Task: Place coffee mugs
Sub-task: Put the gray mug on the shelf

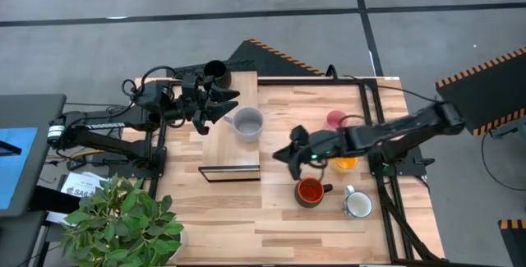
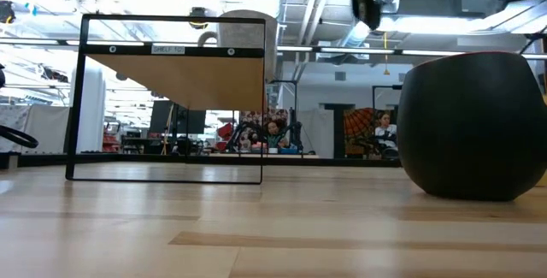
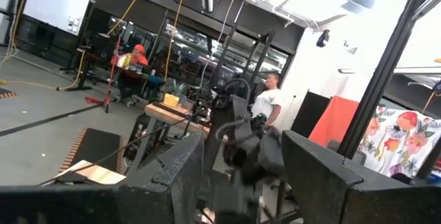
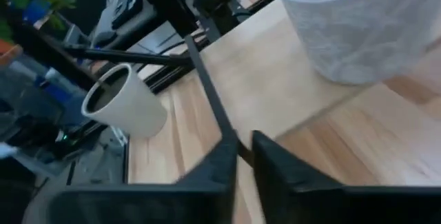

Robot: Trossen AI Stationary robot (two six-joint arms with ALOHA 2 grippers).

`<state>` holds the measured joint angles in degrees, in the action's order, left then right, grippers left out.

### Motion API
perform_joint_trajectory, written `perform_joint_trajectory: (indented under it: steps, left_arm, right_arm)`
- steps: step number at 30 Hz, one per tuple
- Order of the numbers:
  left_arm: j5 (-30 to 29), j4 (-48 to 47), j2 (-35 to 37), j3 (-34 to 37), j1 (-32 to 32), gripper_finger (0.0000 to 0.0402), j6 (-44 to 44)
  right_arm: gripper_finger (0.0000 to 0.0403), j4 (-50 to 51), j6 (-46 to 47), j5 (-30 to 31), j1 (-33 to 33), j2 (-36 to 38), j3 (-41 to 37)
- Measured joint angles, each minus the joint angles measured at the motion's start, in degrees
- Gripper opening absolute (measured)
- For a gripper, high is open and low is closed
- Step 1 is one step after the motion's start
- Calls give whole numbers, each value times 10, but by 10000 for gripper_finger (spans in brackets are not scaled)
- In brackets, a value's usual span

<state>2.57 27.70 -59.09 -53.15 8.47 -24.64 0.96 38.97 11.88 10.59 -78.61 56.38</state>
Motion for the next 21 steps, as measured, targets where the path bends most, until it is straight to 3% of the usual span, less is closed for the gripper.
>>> perform_joint_trajectory:
  steps: [3,10,21]
  left_arm:
    - [0,0,0,0,0,180,0]
    - [0,-3,0,0,0,180,-6]
    - [0,-10,0,0,-1,180,-7]
  right_arm:
    - [17,-57,2,0,-3,-64,24]
    - [21,-37,16,-1,-35,-157,107]
    - [17,1,-35,0,-96,-181,158]
